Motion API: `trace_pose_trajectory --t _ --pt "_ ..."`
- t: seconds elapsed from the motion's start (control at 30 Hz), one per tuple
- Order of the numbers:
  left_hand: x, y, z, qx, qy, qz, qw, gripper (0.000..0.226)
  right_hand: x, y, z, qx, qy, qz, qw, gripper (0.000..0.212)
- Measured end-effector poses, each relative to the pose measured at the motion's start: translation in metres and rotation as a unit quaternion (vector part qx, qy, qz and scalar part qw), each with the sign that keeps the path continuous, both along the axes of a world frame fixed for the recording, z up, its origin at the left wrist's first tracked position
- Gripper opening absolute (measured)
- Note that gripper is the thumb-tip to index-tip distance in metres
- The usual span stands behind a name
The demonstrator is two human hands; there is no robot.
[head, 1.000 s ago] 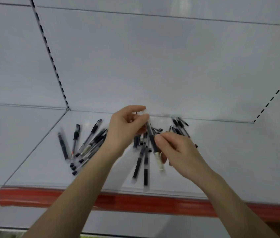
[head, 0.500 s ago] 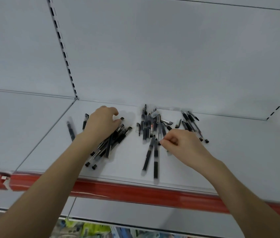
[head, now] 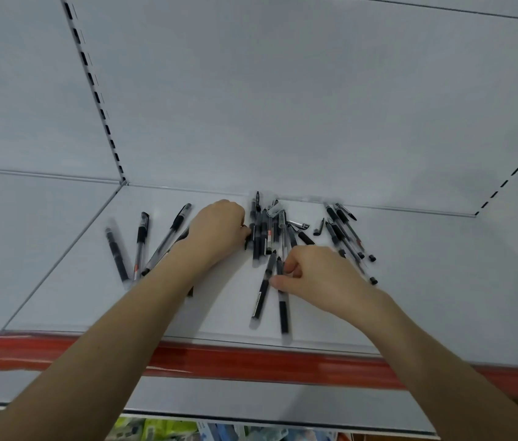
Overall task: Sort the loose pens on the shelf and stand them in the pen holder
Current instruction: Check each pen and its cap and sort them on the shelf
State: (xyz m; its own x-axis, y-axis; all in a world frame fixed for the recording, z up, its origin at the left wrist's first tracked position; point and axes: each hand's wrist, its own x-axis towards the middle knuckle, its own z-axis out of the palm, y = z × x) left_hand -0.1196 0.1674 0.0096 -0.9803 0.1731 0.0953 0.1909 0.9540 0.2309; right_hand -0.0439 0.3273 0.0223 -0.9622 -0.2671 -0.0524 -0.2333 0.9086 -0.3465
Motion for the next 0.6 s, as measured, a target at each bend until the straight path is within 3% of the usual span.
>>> trace_pose_trajectory --t 0.27,0.6 --pt "-0.007 0.001 0.004 -0.015 -0.043 -0.017 0.999 0.016 0.001 0.012 -0.006 -0.069 -0.013 -0.030 0.997 0.026" --pt "-0.004 0.005 0.008 0.020 -0.040 -0.006 0.999 0.021 -0.012 0.054 -0.006 -0.127 0.058 -0.132 0.981 0.011"
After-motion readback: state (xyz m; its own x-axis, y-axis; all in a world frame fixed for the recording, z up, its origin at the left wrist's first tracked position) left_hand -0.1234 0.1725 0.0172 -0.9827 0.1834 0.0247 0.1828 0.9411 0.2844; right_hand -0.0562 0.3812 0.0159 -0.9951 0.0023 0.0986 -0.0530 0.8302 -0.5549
